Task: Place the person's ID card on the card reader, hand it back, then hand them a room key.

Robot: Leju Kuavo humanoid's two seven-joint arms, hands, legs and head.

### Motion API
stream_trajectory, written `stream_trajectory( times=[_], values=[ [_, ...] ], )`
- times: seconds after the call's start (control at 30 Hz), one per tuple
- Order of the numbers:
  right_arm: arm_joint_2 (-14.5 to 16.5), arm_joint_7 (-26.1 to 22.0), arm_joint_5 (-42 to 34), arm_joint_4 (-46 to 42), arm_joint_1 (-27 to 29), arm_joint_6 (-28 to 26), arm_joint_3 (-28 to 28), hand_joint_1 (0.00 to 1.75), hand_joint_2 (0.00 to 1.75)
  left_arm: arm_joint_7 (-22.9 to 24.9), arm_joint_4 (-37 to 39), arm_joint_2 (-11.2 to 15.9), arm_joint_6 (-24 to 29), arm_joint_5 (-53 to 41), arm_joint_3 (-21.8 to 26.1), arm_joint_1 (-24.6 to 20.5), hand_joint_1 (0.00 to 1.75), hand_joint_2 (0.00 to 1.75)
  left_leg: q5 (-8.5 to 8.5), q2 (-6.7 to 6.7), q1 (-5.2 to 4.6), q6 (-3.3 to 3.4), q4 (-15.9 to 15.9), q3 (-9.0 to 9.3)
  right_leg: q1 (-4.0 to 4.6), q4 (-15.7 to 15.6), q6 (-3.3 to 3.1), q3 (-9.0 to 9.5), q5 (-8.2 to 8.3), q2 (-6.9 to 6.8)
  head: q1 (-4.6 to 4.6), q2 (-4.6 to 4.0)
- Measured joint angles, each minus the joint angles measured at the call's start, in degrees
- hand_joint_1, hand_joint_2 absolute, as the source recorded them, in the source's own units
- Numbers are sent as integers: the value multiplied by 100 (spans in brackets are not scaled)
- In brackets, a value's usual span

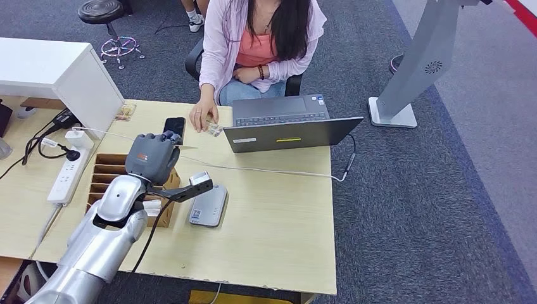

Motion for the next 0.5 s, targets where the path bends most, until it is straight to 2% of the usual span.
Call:
stream_trajectory(
  times=[0.27,0.37,0.43,0.5],
  values=[
    [0,-5,49,2,0,3,-8,0,0,-23,-119,76,232,-135,129,-131,175,175,0,0,0,0,0,0,0,0,0,0,0,0,-1,0],
    [0,-16,131,2,-3,13,-9,0,0,-181,-215,286,400,-294,497,-505,175,175,1,0,2,-1,0,1,0,2,-1,0,0,0,0,0],
    [0,-17,162,2,-6,11,-13,0,0,-253,-217,426,327,-282,744,-751,175,175,1,0,2,-1,0,1,0,2,-1,0,1,0,1,0],
    [0,-13,170,2,-8,10,-15,0,0,-258,-203,470,260,-247,817,-815,175,175,1,0,2,-1,0,0,-1,2,-1,0,1,0,1,0]
  ],
)
